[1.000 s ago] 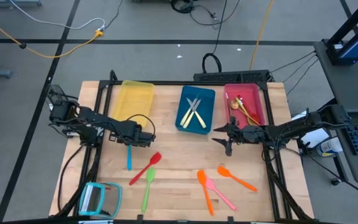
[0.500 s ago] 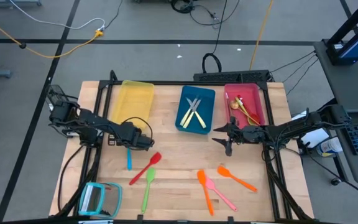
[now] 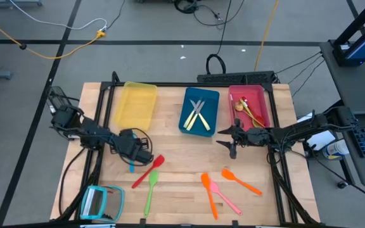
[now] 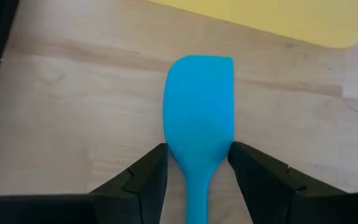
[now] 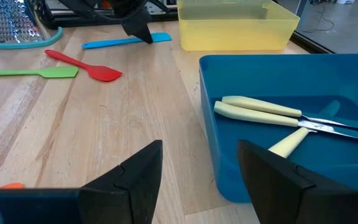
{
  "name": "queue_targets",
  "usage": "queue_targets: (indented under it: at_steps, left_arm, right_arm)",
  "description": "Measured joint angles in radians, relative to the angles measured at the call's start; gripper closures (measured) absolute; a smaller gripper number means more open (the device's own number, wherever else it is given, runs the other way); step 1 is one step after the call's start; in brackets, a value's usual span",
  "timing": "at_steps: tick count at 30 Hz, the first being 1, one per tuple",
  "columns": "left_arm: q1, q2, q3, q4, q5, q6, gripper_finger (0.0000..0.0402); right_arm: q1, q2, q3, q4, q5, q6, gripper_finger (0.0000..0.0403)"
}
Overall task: Pick & Place Kitchen Items
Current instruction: Put the blue spatula into the yellow bin
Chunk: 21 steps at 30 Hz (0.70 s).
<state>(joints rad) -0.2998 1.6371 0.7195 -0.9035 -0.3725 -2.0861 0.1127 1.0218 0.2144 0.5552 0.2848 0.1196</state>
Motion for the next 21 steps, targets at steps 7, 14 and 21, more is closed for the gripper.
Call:
queue_targets:
  at_steps: [7,14,21]
  left_arm:
    - [-0.053,0.002,-0.003,0.034,-0.079,-0.064,0.0268]
    - [-0.057,-0.003,0.003,0.031,-0.101,-0.068,0.0369]
    - [-0.058,-0.004,0.006,0.036,-0.13,-0.068,0.0378]
  right_arm:
    - [0.0,0.0,0.001,0.0,0.0,0.0,0.0202]
    - [0.0,0.0,0.001,0.001,0.0,0.0,0.0202]
    - [0.0,0.0,0.001,0.001,0.0,-0.002,0.0202]
